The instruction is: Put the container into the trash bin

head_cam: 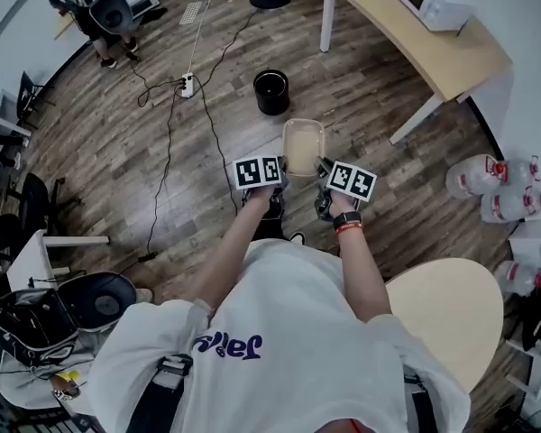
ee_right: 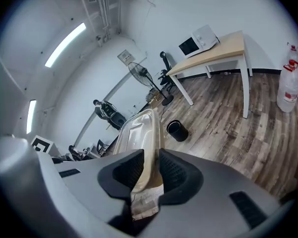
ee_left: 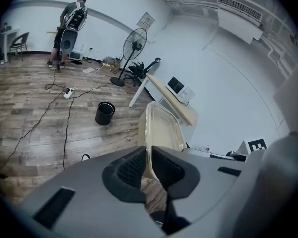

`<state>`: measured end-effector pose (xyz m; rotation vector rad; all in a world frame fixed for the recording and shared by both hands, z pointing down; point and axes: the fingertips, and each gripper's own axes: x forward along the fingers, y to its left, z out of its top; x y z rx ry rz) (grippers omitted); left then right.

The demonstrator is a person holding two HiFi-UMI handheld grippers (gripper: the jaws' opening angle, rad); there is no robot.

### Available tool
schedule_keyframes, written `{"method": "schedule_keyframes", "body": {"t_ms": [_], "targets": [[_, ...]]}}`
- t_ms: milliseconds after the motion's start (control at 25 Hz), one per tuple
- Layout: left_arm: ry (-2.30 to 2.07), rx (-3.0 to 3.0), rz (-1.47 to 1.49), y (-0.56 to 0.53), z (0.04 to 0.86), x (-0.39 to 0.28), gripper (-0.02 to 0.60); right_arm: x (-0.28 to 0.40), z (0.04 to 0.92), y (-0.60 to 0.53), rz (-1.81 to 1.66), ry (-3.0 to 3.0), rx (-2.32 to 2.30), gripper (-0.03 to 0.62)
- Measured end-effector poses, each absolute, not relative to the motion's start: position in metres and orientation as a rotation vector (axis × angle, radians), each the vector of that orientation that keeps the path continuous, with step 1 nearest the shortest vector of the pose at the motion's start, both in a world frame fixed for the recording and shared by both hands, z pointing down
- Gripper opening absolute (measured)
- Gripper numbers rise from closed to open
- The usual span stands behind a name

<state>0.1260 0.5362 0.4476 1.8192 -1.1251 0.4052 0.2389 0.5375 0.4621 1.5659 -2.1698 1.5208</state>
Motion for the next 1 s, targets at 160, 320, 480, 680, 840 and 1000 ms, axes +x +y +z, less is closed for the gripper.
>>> {"method": "schedule_keyframes", "body": {"t_ms": [160, 320, 480, 680, 840, 1000], "targets": [[-1.136, 1.802, 0.388, 0.521, 0.457, 0.122, 0.051, 0.236, 0.472, 0.52, 1.562, -2.166, 1.551, 0.104], [-1.143, 1.782, 0.364, 0.498, 0.462, 0.114, 0.051, 0.228, 0.476, 0.498, 1.593, -2.176, 1.517, 0.106], [-1.14, 1.77, 0.359, 0.47, 0.466, 0.107, 0.051, 0.221, 0.481, 0.468, 1.598, -2.165, 1.51, 0.106], [-1.142, 1.757, 0.353, 0.425, 0.466, 0.095, 0.052, 0.208, 0.484, 0.424, 1.618, -2.152, 1.485, 0.107], [-1.155, 1.75, 0.329, 0.382, 0.461, 0.088, 0.052, 0.201, 0.481, 0.379, 1.61, -2.155, 1.47, 0.109], [-1.158, 1.73, 0.305, 0.34, 0.457, 0.076, 0.051, 0.189, 0.476, 0.333, 1.597, -2.155, 1.435, 0.112]]}}
